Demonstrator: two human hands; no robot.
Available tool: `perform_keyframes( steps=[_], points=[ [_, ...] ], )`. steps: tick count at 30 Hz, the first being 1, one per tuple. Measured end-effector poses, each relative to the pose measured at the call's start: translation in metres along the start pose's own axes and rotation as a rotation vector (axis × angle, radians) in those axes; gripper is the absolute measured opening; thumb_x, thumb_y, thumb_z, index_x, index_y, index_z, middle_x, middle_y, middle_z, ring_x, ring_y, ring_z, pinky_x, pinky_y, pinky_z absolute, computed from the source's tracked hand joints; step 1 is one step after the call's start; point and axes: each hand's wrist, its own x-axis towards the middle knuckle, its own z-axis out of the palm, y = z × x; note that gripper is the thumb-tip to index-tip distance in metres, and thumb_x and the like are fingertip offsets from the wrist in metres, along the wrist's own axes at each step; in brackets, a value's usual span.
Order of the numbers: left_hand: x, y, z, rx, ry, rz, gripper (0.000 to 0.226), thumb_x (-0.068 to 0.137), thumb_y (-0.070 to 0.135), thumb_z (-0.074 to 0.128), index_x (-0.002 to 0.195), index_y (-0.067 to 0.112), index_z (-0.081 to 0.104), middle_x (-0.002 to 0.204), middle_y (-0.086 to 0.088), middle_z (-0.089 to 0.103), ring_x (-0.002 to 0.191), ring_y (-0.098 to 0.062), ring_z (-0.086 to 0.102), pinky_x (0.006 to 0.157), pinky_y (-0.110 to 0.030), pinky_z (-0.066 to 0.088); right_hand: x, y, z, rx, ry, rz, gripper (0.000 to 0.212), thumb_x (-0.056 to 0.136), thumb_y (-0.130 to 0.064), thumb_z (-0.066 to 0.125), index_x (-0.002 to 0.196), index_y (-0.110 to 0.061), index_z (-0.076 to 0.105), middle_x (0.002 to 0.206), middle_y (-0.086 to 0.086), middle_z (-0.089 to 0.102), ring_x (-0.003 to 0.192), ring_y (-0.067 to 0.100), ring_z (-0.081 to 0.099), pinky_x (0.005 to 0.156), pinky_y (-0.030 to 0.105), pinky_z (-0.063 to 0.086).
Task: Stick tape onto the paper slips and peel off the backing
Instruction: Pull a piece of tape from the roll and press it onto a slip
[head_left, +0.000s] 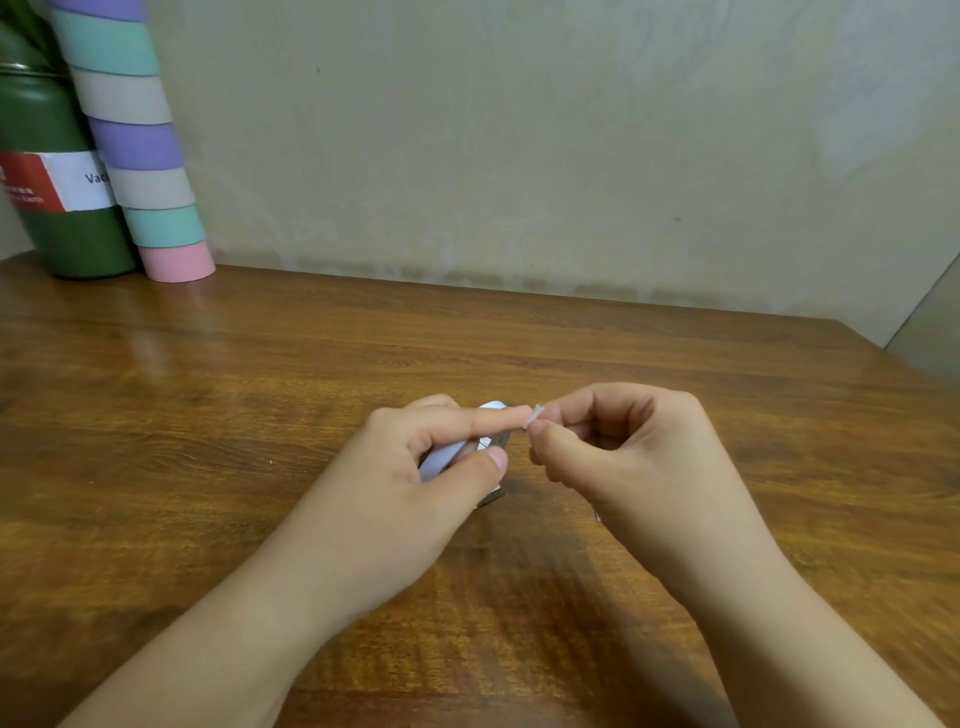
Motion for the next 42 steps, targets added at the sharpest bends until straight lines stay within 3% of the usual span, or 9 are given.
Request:
perform_keyframes(
  steps=[4,13,20,25,32,35,37,39,42],
  points=[
    [0.001,0.001,0.0,-0.049,0.008,-0.019,0.031,0.074,0.03,0.057,0.095,0.048,0.071,0.065,0.013,0.044,0.053,-0.003,0.041,0.058,-0.028,0.034,0.001,0.0,0.0,-0.016,0.001,-0.013,0.013,0.077,-0.01,0.068,0.065,-0.012,0.071,0.048,-0.005,0.06,0.039,-0.002,0.047,0.042,0.007,0.033],
    [0.001,0.001,0.0,-0.077,-0.011,-0.015,0.032,0.074,0.028,0.057,0.098,0.046,0.071,0.063,0.015,0.045,0.052,0.001,0.044,0.059,-0.017,0.034,0.001,0.002,-0.001,-0.03,0.026,-0.035,0.012,0.077,-0.014,0.068,0.065,-0.015,0.072,0.051,-0.003,0.064,0.041,-0.003,0.049,0.042,0.008,0.034],
    [-0.001,0.0,0.001,0.018,-0.007,-0.021,0.032,0.076,0.034,0.057,0.1,0.053,0.067,0.081,-0.002,0.053,0.077,-0.018,0.056,0.068,-0.019,0.04,0.002,0.006,0.0,-0.048,0.054,-0.058,0.013,0.077,-0.019,0.07,0.065,-0.016,0.072,0.049,-0.007,0.061,0.04,-0.002,0.049,0.043,0.008,0.033],
    [-0.002,0.0,0.003,-0.027,0.012,-0.043,0.027,0.084,0.029,0.062,0.103,0.049,0.068,0.067,0.011,0.044,0.056,-0.001,0.042,0.06,-0.022,0.034,0.001,0.014,0.003,-0.218,0.124,-0.229,0.009,0.072,-0.022,0.076,0.065,-0.02,0.07,0.058,-0.006,0.065,0.052,0.002,0.056,0.051,0.009,0.04],
    [-0.001,0.001,0.004,-0.044,0.033,-0.054,0.026,0.086,0.017,0.062,0.103,0.035,0.071,0.064,0.026,0.054,0.059,0.009,0.051,0.063,-0.015,0.033,0.003,0.023,0.007,-0.605,0.283,-0.513,0.009,0.071,-0.028,0.067,0.072,-0.02,0.064,0.064,-0.011,0.057,0.06,0.008,0.052,0.054,0.024,0.042],
    [-0.001,-0.002,0.003,-0.028,0.036,-0.059,0.021,0.08,0.034,0.065,0.097,0.043,0.072,0.082,0.01,0.063,0.074,0.01,0.057,0.072,-0.016,0.043,0.004,0.023,0.005,-0.571,0.245,-0.528,0.01,0.073,-0.03,0.064,0.072,-0.02,0.066,0.063,-0.012,0.057,0.062,0.008,0.052,0.057,0.022,0.043],
    [0.0,-0.005,0.003,-0.022,0.036,-0.054,0.027,0.075,0.035,0.061,0.098,0.045,0.07,0.089,0.001,0.063,0.088,-0.001,0.063,0.083,-0.027,0.049,0.004,0.023,0.005,-0.555,0.215,-0.524,0.014,0.073,-0.033,0.059,0.073,-0.022,0.067,0.063,-0.012,0.058,0.064,0.008,0.053,0.059,0.02,0.043],
    [-0.001,-0.003,0.003,-0.014,0.034,-0.047,0.031,0.072,0.033,0.058,0.099,0.047,0.069,0.092,-0.003,0.062,0.092,-0.01,0.063,0.09,-0.035,0.048,0.005,0.023,0.004,-0.563,0.215,-0.524,0.011,0.073,-0.031,0.06,0.073,-0.023,0.068,0.063,-0.012,0.058,0.064,0.008,0.054,0.059,0.02,0.043],
    [-0.001,-0.003,0.004,0.0,0.029,-0.023,0.031,0.072,0.033,0.058,0.097,0.046,0.069,0.088,-0.004,0.059,0.09,-0.012,0.062,0.087,-0.032,0.048,0.004,0.024,0.004,-0.597,0.233,-0.532,0.007,0.072,-0.028,0.064,0.073,-0.022,0.068,0.062,-0.012,0.058,0.06,0.006,0.053,0.056,0.022,0.043]
  ],
)
